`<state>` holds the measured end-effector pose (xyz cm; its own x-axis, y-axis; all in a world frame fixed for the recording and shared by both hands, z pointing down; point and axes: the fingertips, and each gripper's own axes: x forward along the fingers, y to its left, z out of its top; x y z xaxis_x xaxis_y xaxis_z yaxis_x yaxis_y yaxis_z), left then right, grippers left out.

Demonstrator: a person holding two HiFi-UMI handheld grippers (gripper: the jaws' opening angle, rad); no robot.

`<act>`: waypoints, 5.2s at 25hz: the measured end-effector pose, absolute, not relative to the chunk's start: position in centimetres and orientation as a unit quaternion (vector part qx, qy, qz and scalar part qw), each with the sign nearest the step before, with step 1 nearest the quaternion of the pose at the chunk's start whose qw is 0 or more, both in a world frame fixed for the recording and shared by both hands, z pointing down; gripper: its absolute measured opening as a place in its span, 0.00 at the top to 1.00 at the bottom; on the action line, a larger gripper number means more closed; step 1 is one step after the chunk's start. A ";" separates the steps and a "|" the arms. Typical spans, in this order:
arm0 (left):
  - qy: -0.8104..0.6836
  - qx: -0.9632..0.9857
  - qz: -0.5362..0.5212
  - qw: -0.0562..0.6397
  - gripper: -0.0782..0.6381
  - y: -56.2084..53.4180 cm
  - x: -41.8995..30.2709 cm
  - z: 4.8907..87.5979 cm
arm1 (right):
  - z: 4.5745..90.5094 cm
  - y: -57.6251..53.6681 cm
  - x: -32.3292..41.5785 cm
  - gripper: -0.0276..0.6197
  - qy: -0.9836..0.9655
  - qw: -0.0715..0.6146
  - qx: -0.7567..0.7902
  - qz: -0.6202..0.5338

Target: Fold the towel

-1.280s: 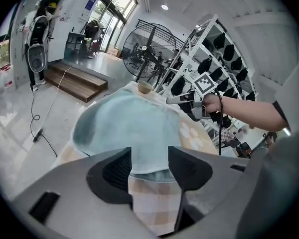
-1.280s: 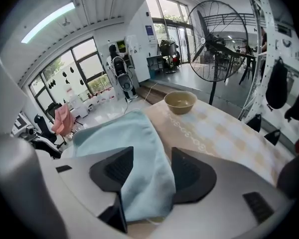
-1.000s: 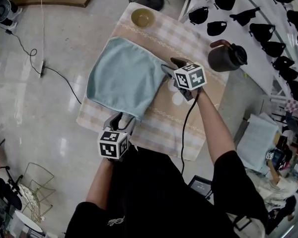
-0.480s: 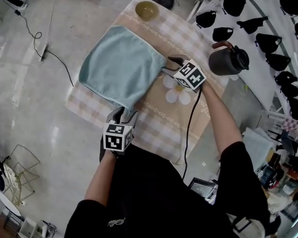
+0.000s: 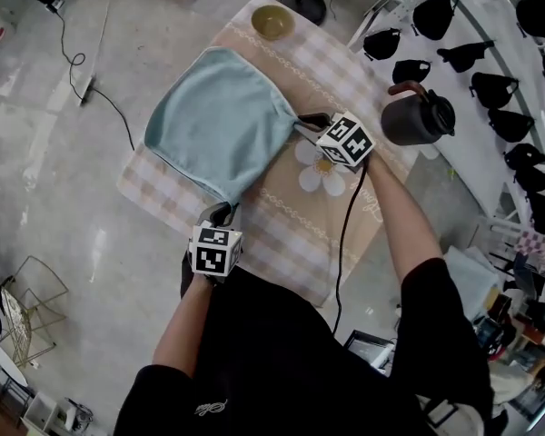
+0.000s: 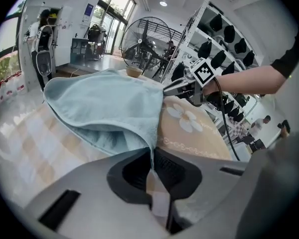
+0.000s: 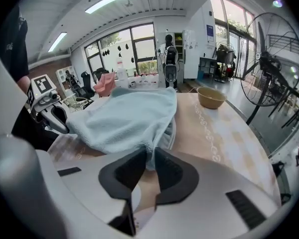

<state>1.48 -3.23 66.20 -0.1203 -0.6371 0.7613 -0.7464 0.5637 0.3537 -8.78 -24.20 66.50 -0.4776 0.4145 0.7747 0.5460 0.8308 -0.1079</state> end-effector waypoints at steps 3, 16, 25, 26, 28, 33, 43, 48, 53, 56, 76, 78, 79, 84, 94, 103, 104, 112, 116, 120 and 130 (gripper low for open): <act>-0.747 0.457 0.050 0.481 0.86 -1.9 1.8 66.0 | 65.9 -24.7 -8.0 0.86 -0.863 0.423 -0.270 -0.055; -0.734 0.449 0.061 0.507 0.87 3.6 4.9 66.9 | 67.1 -23.5 -0.7 0.72 -0.856 0.443 -0.268 -0.006; -0.732 0.452 0.070 0.505 0.87 4.2 4.8 66.4 | 67.3 -23.6 -1.7 0.68 -0.855 0.434 -0.284 0.017; -0.733 0.448 0.068 0.507 0.87 4.5 4.7 66.4 | 67.4 -23.2 -1.7 0.68 -0.851 0.436 -0.292 0.019; -0.732 0.445 0.068 0.512 0.87 4.9 4.6 66.4 | 67.7 -22.6 -1.3 0.72 -0.839 0.446 -0.311 0.016; -0.729 0.441 0.062 0.519 0.87 5.5 3.9 66.4 | 66.9 -22.1 -0.1 0.89 -0.831 0.442 -0.334 0.045; -0.751 0.435 0.030 0.495 0.87 6.4 0.2 63.5 | 63.4 -22.5 -1.3 0.89 -0.855 0.412 -0.308 0.066; -0.759 0.434 0.019 0.485 0.87 6.8 -2.0 62.2 | 61.7 -22.3 -3.2 0.89 -0.851 0.421 -0.304 0.075; -0.760 0.439 -0.005 0.478 0.87 6.8 -4.4 60.9 | 59.1 -22.1 -6.4 0.89 -0.847 0.429 -0.307 0.069; -0.762 0.436 -0.025 0.478 0.87 7.1 -6.2 60.5 | 58.2 -21.7 -8.6 0.89 -0.847 0.433 -0.304 0.057; -0.755 0.426 -0.056 0.495 0.87 9.2 -19.1 62.0 | 59.1 -19.7 -21.9 0.89 -0.851 0.465 -0.243 0.020; -0.752 0.428 -0.056 0.498 0.87 9.3 -20.1 62.2 | 59.4 -19.5 -23.2 0.89 -0.851 0.466 -0.239 0.017; -0.750 0.429 -0.056 0.500 0.87 9.4 -20.5 62.3 | 59.5 -19.5 -23.7 0.89 -0.851 0.468 -0.238 0.016; -0.739 0.435 -0.061 0.511 0.87 9.7 -22.2 63.0 | 60.6 -19.1 -26.0 0.89 -0.846 0.479 -0.233 0.016; -0.716 0.457 -0.049 0.526 0.87 9.6 -25.3 65.1 | 63.4 -19.3 -29.3 0.88 -0.847 0.496 -0.189 0.006; -0.725 0.489 -0.029 0.484 0.60 10.0 -25.2 63.6 | 61.7 -20.2 -29.3 0.64 -0.904 0.418 -0.095 0.005; -0.725 0.493 -0.021 0.482 0.60 10.3 -24.9 63.4 | 61.0 -20.0 -28.7 0.64 -0.911 0.405 -0.084 0.010; -0.722 0.508 0.007 0.469 0.60 11.1 -21.4 61.1 | 56.2 -14.7 -20.0 0.64 -0.946 0.317 -0.023 0.060; -0.719 0.521 0.028 0.460 0.60 10.3 -19.4 60.2 | 55.3 -12.6 -14.7 0.64 -0.953 0.292 0.016 0.084; -0.713 0.537 0.052 0.448 0.60 10.2 -17.0 59.6 | 55.0 -10.6 -9.7 0.64 -0.956 0.270 0.048 0.107; -0.720 0.542 0.081 0.425 0.60 12.4 -13.3 57.3 | 54.3 -6.5 -1.2 0.64 -0.953 0.230 0.109 0.165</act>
<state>-13.28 12.42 57.34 -0.0501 -0.7121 0.7003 -0.8498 0.3988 0.3447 -1.18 -6.49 54.33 -0.8701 -0.1325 0.4748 -0.2844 0.9216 -0.2640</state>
